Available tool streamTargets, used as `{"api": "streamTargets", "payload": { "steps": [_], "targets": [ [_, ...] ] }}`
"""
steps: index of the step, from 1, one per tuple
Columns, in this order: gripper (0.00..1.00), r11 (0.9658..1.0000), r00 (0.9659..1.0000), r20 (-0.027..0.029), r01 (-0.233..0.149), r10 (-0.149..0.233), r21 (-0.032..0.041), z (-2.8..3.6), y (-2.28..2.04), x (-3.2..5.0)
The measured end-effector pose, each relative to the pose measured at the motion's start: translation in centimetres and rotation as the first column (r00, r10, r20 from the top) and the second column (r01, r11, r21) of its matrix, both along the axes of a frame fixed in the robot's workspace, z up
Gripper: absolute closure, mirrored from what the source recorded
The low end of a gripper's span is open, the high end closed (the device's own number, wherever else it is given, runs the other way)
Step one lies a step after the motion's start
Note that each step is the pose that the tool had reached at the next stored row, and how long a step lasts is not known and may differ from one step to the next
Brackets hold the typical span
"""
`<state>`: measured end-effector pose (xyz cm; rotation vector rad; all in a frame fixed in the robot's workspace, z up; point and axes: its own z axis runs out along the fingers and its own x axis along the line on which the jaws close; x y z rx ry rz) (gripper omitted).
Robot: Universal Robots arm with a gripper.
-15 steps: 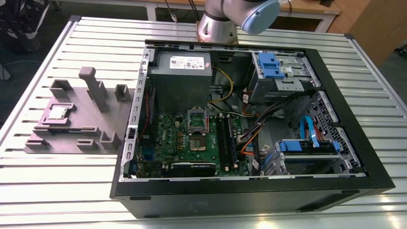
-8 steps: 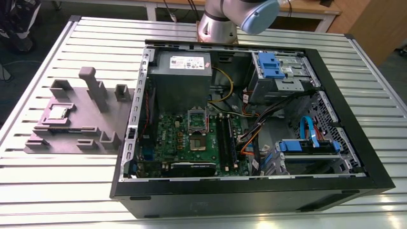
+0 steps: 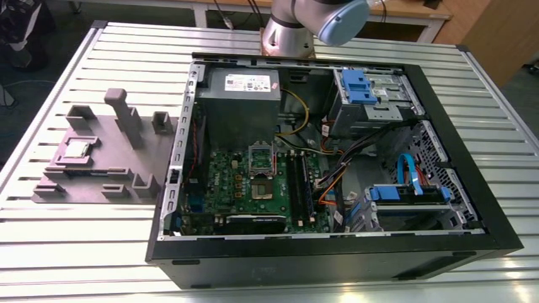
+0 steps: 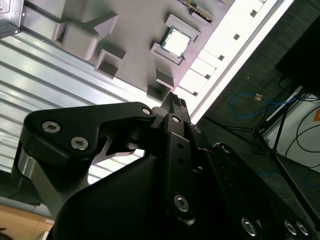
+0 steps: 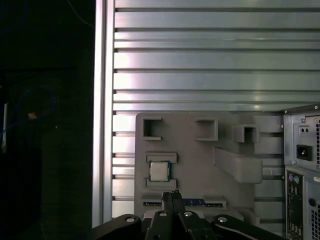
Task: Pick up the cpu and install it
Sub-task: 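Reach for the cpu, then pick up the cpu and move it towards the insertion slot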
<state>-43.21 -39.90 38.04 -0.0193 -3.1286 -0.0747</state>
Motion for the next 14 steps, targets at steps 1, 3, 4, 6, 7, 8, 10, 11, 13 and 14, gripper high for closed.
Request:
{"api": "streamTargets", "payload": {
  "steps": [1,3,4,6,7,8,10,11,13,14],
  "targets": [
    [0.90,1.0000,1.0000,0.0000,0.000,0.000,0.0000,-0.01,0.00,-0.19],
    [0.90,1.0000,1.0000,0.0000,0.000,0.000,0.0000,-0.01,0.00,-0.55],
    [0.90,1.0000,1.0000,0.0000,0.000,0.000,0.0000,-0.02,0.00,-0.77],
    [0.90,1.0000,1.0000,0.0000,0.000,0.000,0.0000,-0.02,0.00,-1.18],
    [0.90,1.0000,1.0000,-0.0001,0.000,0.000,0.0000,-0.03,0.00,-1.38],
    [0.90,1.0000,1.0000,0.0000,0.000,0.000,0.0000,-0.04,0.00,-1.57],
    [0.90,1.0000,1.0000,0.0000,0.000,0.000,0.0000,-0.04,0.00,-2.01],
    [0.90,1.0000,1.0000,0.0000,0.000,0.000,0.0000,-0.04,0.00,-2.22],
    [0.90,1.0000,1.0000,0.0000,0.000,0.000,0.0001,-0.04,0.00,-2.41],
    [0.90,1.0000,1.0000,0.0000,0.000,0.000,0.0000,-0.04,0.00,-2.42]
  ]
}}
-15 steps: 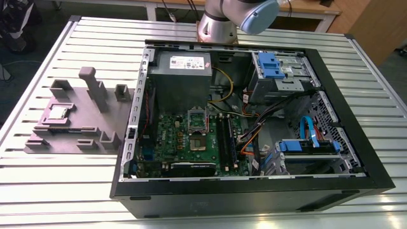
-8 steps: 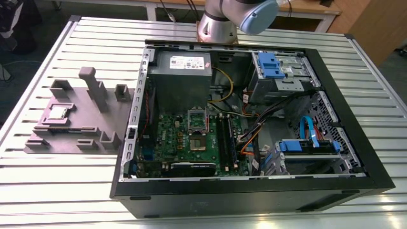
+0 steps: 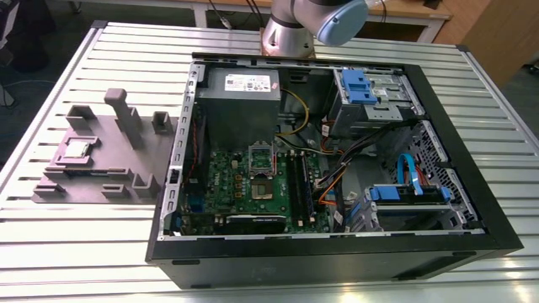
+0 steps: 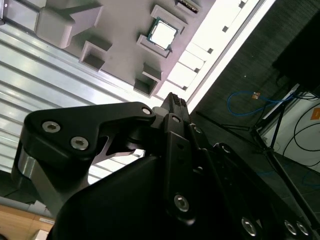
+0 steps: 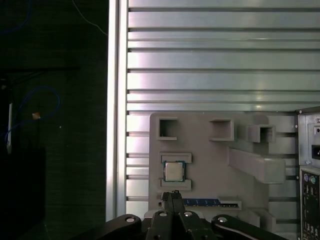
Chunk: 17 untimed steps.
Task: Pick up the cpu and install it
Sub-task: 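Pick up the cpu and move it towards the insertion slot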
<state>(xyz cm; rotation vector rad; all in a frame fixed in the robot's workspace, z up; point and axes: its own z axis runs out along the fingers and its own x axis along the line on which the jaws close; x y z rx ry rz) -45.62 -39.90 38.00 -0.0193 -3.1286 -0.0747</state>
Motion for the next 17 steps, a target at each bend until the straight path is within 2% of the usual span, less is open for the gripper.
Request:
{"api": "streamTargets", "payload": {
  "steps": [9,10,11,13,14,15,16,17],
  "targets": [
    [0.89,1.0000,1.0000,0.0000,0.000,0.000,0.0000,0.00,0.00,-0.06],
    [0.83,1.0000,1.0000,0.0000,0.000,0.000,0.0000,0.00,0.00,-0.06],
    [0.83,1.0000,1.0000,-0.0001,0.000,0.000,0.0000,0.00,0.00,-0.07],
    [0.71,1.0000,1.0000,0.0000,0.000,0.000,0.0000,0.00,0.00,-0.08],
    [0.71,1.0000,1.0000,0.0000,0.000,0.000,0.0000,0.00,0.00,-0.09],
    [0.65,1.0000,1.0000,-0.0001,0.000,0.000,0.0000,0.00,0.00,-0.10],
    [0.65,1.0000,1.0000,-0.0001,0.000,0.000,0.0000,0.00,0.00,-0.10],
    [0.59,1.0000,1.0000,0.0000,0.000,0.000,0.0000,0.00,0.00,-0.11]
  ]
}}
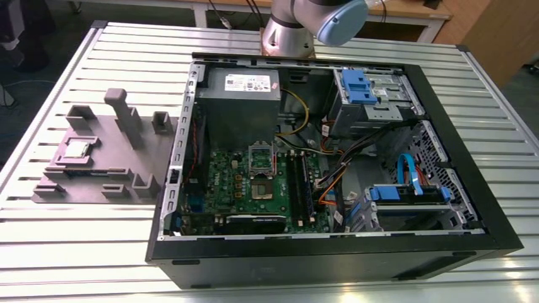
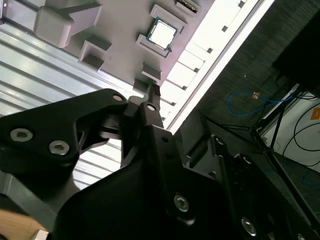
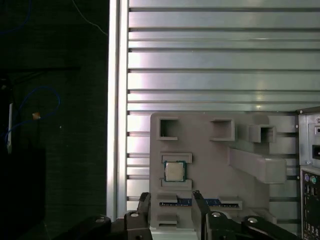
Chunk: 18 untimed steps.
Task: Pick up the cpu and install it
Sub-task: 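Pick up the cpu and move it towards the insertion slot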
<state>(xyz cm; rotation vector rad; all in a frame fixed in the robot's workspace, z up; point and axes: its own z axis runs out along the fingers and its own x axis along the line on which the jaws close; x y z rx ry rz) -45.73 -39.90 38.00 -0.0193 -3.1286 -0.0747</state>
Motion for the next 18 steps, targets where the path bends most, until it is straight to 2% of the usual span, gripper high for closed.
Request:
{"api": "streamTargets", "payload": {
  "steps": [1,2,4,5,7,8,9,12,18],
  "targets": [
    [0.53,1.0000,1.0000,-0.0001,0.000,0.000,0.0000,0.00,0.00,-0.01],
    [0.53,1.0000,1.0000,0.0000,0.000,0.000,0.0000,0.00,0.00,-0.01],
    [0.42,1.0000,1.0000,0.0000,0.000,0.000,0.0000,0.00,0.00,-0.03],
    [0.42,1.0000,1.0000,0.0000,0.000,0.000,0.0000,0.00,0.00,-0.03],
    [0.30,1.0000,1.0000,-0.0001,0.000,0.000,0.0000,0.00,0.00,-0.05],
    [0.30,1.0000,1.0000,-0.0001,0.000,0.000,0.0000,0.00,0.00,-0.05],
    [0.24,1.0000,1.0000,0.0000,0.000,0.000,0.0000,0.00,0.00,-0.06],
    [0.24,1.0000,1.0000,0.0000,-0.001,0.001,0.0001,-0.14,0.00,-0.07],
    [0.24,0.9999,0.9999,-0.0018,-0.015,0.015,0.0002,-1.23,-0.02,-0.04]
  ]
}}
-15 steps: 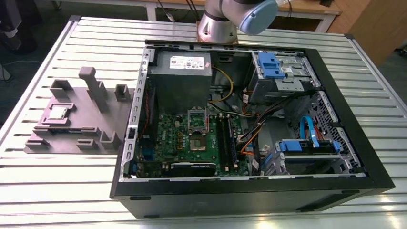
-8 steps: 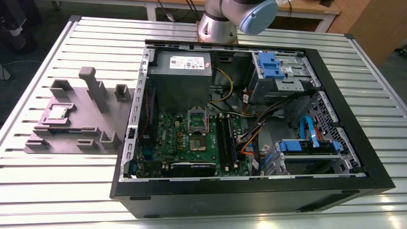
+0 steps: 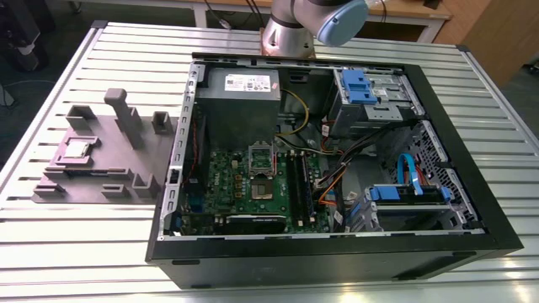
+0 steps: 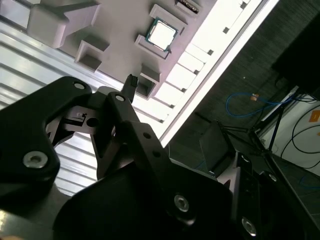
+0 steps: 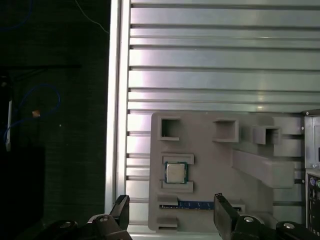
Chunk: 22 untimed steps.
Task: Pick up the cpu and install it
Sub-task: 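Pick up the cpu and move it towards the insertion slot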
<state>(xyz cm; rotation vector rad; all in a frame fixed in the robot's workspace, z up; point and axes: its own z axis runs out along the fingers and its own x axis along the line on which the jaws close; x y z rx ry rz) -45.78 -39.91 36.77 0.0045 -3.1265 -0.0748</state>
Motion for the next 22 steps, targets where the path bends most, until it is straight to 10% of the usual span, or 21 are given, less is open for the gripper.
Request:
{"api": "streamTargets", "payload": {
  "steps": [16,22],
  "targets": [
    [0.24,1.0000,1.0000,-0.0001,0.000,0.000,0.0001,-2.90,-0.30,0.50],
    [0.24,0.9974,0.9974,-0.0001,-0.071,0.071,0.0002,-3.99,-0.30,0.50]
  ]
}}
